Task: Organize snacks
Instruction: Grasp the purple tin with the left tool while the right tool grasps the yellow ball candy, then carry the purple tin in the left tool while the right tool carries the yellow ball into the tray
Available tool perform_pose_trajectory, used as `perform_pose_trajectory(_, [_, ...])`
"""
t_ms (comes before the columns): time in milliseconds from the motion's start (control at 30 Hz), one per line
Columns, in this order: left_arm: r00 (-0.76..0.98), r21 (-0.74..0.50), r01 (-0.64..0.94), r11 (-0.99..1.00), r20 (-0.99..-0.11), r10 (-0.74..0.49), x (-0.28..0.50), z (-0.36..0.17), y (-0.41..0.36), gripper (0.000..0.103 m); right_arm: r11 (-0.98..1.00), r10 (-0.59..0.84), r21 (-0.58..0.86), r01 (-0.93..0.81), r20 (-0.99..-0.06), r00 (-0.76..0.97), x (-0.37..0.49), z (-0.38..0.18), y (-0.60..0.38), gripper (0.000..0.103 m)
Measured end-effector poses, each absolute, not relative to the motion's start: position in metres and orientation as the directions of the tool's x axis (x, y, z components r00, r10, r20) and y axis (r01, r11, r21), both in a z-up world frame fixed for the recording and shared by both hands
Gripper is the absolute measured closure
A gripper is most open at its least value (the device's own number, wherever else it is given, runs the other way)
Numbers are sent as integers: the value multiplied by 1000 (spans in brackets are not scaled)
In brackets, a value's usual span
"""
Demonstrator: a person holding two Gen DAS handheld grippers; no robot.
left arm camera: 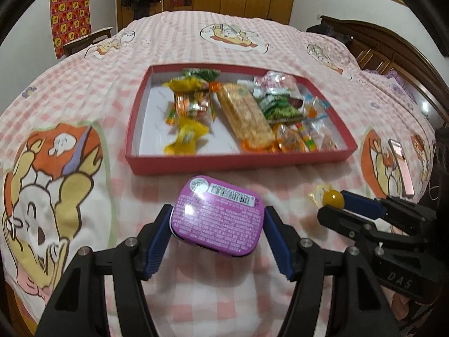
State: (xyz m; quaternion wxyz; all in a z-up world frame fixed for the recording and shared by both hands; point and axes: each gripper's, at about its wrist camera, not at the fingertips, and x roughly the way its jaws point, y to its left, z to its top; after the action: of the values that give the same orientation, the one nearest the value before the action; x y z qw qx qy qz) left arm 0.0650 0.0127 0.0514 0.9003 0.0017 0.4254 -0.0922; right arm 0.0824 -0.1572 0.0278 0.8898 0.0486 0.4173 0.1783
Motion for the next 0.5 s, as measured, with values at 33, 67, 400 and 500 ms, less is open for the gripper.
perform_pose_trajectory(33, [624, -76, 166, 983, -764, -164, 68, 53, 13, 36, 931, 360, 237, -277, -723, 589, 84, 30, -157, 62])
perform_pose_trajectory(67, [626, -78, 164, 983, -762, -165, 70, 55, 13, 36, 930, 363, 241, -278, -722, 589, 86, 31, -158, 62])
perform_pose_trajectory(400, [662, -80, 154, 985, -732, -163, 98, 73, 12, 36, 939, 338, 208, -273, -698, 631, 104, 54, -161, 62])
perform_pose_trajectory(500, [673, -75, 149, 986, -723, -156, 109, 75, 9, 36, 944, 326, 197, -266, -694, 642, 111, 57, -163, 62])
